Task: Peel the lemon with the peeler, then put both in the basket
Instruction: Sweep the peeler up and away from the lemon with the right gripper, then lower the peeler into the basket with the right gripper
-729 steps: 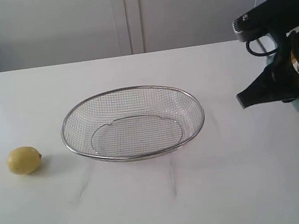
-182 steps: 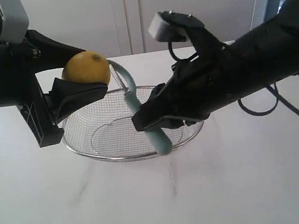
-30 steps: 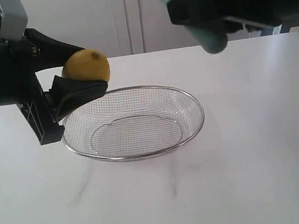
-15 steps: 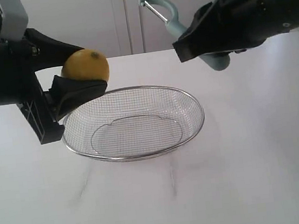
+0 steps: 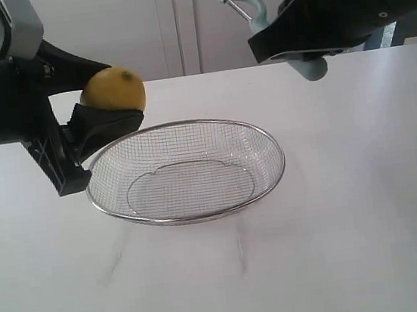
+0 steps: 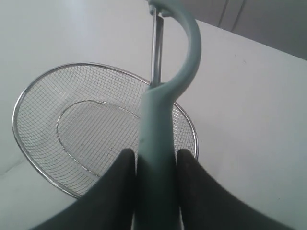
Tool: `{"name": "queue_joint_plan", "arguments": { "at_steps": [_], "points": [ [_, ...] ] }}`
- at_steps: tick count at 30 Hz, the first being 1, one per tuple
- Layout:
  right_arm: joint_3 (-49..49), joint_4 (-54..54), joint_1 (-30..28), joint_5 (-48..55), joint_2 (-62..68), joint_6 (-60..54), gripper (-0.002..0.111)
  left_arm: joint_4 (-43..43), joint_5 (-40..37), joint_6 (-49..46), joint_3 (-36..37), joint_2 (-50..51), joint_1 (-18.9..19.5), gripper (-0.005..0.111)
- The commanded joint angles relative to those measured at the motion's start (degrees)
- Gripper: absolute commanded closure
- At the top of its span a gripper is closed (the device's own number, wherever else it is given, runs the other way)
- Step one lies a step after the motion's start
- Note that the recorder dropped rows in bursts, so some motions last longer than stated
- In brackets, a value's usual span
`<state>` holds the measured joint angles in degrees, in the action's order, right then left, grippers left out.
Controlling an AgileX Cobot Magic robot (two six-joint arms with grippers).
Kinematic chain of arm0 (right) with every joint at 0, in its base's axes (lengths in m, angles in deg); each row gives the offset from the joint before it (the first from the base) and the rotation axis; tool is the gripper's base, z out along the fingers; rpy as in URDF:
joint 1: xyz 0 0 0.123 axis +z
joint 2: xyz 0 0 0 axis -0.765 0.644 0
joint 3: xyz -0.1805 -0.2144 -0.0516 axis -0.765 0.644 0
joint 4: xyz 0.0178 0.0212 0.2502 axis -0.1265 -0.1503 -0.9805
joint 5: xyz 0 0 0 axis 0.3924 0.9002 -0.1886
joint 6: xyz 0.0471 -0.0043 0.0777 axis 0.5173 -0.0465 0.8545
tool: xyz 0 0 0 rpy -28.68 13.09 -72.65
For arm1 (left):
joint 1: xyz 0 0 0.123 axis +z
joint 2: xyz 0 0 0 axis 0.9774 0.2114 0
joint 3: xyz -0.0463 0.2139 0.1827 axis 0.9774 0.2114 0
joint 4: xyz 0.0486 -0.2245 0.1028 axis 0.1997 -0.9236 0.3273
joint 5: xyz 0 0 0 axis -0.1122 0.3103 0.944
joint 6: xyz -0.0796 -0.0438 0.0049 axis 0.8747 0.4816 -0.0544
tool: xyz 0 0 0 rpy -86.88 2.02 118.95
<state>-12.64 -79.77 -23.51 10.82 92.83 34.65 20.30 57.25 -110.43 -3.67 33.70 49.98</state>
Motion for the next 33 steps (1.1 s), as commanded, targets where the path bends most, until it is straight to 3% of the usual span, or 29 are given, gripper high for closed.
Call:
{"name": "queue_joint_plan", "arguments": {
  "at_steps": [1, 33],
  "points": [
    [-0.61, 0.30, -0.32, -2.70, 2.82, -0.89, 0.108, -1.28, 0.01, 0.23, 0.10, 1.36, -0.25, 0.107],
    [-0.61, -2.27, -2.15, -17.06, 26.20, -6.76, 0.108, -1.28, -0.48, 4.15, 0.10, 2.79, -0.25, 0.107]
  ]
}}
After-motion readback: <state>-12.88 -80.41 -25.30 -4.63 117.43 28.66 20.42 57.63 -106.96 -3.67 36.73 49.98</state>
